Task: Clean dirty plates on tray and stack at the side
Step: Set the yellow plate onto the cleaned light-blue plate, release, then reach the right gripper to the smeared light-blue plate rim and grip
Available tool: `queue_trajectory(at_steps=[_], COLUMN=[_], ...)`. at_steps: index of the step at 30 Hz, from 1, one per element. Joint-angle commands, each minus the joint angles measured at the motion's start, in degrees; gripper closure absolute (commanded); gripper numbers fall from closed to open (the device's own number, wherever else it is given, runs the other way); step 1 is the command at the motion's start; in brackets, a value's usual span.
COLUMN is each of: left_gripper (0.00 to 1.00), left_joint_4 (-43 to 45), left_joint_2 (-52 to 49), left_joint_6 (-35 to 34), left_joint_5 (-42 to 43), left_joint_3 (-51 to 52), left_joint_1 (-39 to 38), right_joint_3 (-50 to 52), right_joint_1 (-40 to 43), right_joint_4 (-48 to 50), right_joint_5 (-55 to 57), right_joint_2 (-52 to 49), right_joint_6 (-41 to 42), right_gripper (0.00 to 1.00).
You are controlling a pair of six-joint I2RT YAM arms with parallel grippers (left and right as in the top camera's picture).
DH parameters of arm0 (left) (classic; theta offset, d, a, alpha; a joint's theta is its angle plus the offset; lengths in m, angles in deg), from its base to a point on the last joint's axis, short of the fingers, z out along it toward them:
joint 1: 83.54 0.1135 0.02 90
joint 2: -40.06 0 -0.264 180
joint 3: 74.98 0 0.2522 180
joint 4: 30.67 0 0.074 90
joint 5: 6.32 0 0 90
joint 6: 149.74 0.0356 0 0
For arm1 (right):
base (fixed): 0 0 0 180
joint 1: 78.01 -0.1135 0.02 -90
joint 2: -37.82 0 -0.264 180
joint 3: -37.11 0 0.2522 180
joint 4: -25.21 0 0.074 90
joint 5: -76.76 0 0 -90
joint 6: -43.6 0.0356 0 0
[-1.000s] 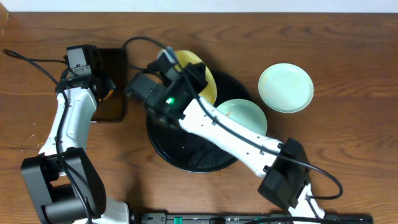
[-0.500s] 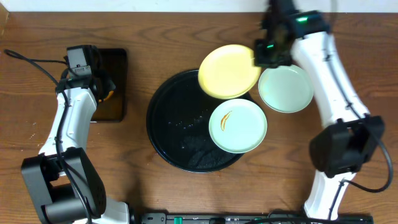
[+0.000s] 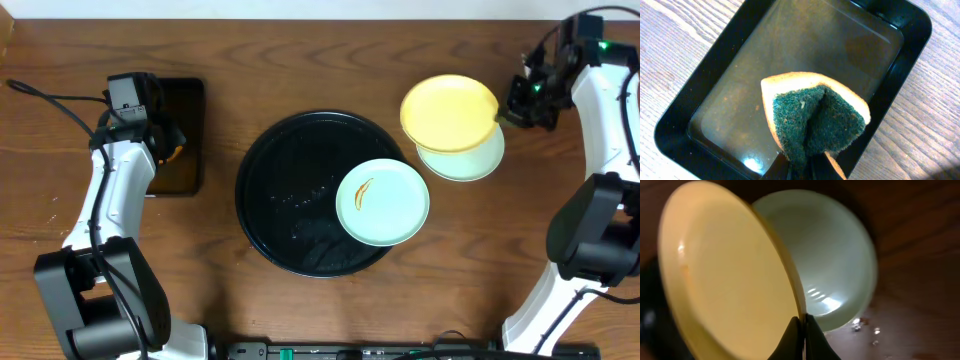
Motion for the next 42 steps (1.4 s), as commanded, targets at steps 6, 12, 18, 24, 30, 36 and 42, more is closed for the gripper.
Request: queue_trajectory(at_steps=[6, 12, 18, 24, 30, 36, 42], left_gripper=[0.92, 0.92, 0.92, 0.92, 0.92, 0.92, 0.92], left_joint_4=[-0.1, -0.2, -0.3, -0.3, -0.8, -1.1, -1.2], left_joint_2=[0.1, 0.1, 0.1, 0.1, 0.1, 0.1, 0.1], left_joint_6=[0.5, 0.5, 0.5, 0.5, 0.5, 0.5, 0.5], left_joint_5=[-0.1, -0.1, -0.1, -0.1, -0.1, -0.1, -0.1], left_joint_3=[0.1, 0.1, 0.1, 0.1, 0.1, 0.1, 0.1], left_joint_1=[0.2, 0.2, 0.2, 0.2, 0.2, 0.2, 0.2], right_joint_3=[4.2, 4.2, 4.2, 4.2, 7.5, 13.4, 15.7], right_joint_1=[0.0, -1.0, -3.5, -8.5, -18.4, -27.1, -30.8], right_joint_4=[2.6, -2.0, -7.3, -12.8, -15.4, -15.2, -15.9], right_joint_5=[3.2, 2.4, 2.4, -1.5, 2.3, 20.2, 20.6], right_joint_2=[1.7, 1.7, 2.2, 3.4, 3.3, 3.3, 3.4], right_joint_6=[1.2, 2.4, 2.4, -3.0, -3.4, 14.6, 21.5], right_gripper=[0.28, 0.35, 0.40, 0.34, 0.35, 0.32, 0.38])
